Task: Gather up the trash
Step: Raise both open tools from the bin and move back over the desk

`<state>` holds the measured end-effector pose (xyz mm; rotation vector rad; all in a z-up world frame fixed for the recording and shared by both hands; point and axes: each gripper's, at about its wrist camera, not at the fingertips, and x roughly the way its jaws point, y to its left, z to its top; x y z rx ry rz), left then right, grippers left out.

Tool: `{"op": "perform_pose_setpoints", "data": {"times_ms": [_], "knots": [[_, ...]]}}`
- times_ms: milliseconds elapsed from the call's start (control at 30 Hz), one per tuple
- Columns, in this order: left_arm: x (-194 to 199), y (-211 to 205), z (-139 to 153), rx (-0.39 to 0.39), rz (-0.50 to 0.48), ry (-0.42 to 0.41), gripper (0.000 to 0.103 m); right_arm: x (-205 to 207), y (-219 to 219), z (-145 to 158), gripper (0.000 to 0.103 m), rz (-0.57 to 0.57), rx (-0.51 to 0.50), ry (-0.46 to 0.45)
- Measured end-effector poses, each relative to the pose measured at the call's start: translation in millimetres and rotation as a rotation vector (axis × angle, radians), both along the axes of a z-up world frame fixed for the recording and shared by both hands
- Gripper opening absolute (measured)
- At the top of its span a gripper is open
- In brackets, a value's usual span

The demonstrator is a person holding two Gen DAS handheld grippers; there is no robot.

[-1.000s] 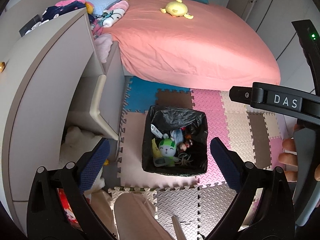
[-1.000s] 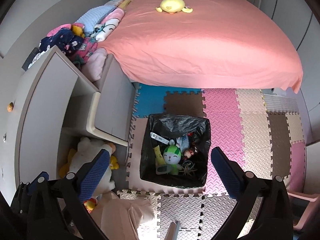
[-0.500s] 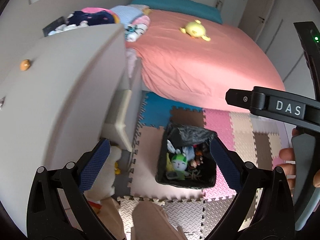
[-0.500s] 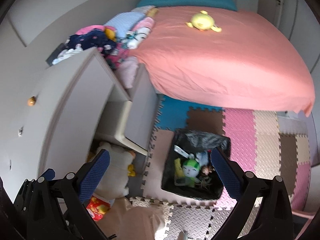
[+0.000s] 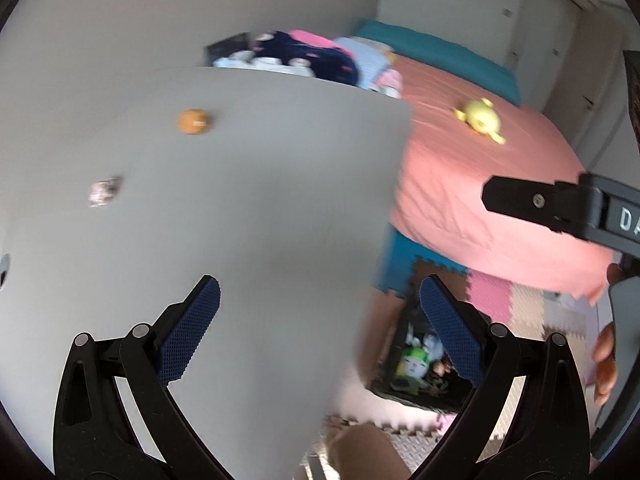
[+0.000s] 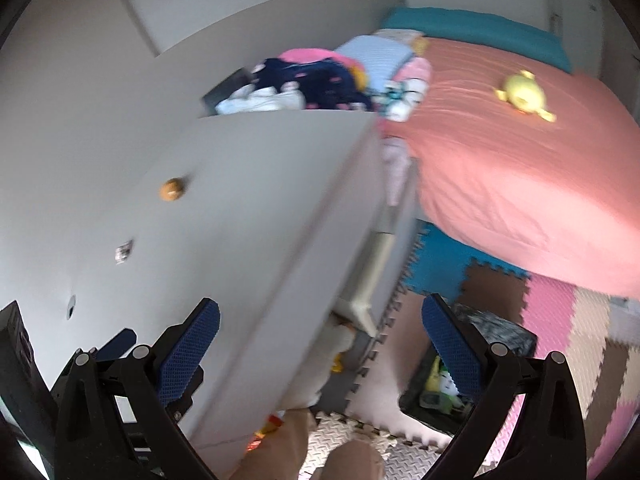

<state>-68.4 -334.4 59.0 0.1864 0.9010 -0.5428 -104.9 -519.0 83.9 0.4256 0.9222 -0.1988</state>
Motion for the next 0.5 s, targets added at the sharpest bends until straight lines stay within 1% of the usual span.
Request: {"op": "perform_pose_setpoints", "data": {"times_ms": [167,333,500], "knots": [[39.6,49.6,3.4,-0.016,0.119,-0.01,0.097,49.6,38.6,0.8,0.101,0.087,-0.028,0.048],[82.3,91.3,-0.6,-0.014,0.219,0.01,0.097,95.2,72.4,1.1,0.101,0.156,-0.036,0.055],[113.6,122.9,-4.0,-0.017,0.282,0.025,0.097,145.5,103.5,0.4,0.101,0.232,-0.065,0.067]]}}
